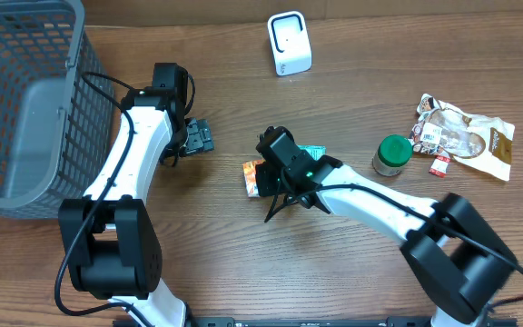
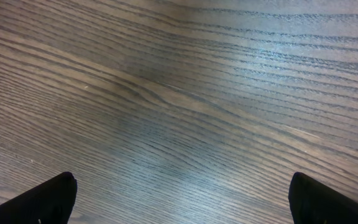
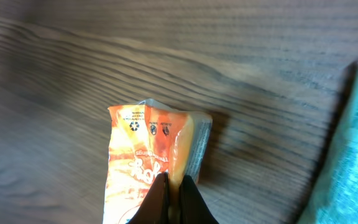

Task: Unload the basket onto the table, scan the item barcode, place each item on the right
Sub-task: 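Grasp the orange packet with the right gripper, then lift the orange packet up to the white scanner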

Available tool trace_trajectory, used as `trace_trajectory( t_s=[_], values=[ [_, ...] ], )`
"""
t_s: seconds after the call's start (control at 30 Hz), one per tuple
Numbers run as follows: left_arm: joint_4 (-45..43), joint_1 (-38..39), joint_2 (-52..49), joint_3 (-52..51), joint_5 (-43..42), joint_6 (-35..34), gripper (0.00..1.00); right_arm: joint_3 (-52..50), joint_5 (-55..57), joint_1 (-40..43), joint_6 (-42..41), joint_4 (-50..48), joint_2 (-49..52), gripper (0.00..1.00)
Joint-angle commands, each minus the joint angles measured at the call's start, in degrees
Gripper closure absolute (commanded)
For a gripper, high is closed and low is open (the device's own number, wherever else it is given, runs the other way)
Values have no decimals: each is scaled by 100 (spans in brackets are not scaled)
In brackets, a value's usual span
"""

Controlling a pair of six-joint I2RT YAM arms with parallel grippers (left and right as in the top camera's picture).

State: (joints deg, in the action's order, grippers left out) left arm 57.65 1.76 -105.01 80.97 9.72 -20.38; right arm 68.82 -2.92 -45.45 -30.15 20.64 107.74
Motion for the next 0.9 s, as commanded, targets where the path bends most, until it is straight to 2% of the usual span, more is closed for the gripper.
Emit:
trace_trajectory(
  t_s=[0.0,0.3,0.57,0.7,0.87],
  values=[
    [4,9,87,-31,76,68,0,-11,26,20,42,133,-431,96],
    [4,9,87,-31,76,68,0,-11,44,20,479,291,-490,96],
    [4,9,87,-31,76,68,0,7,223,20,501,411,-802,96],
    [4,9,87,-31,76,68,0,243,476,63,516,977,-1108,96],
    [4,9,87,-31,76,68,0,1088,352,415,787,2243,-1261,97]
  ],
)
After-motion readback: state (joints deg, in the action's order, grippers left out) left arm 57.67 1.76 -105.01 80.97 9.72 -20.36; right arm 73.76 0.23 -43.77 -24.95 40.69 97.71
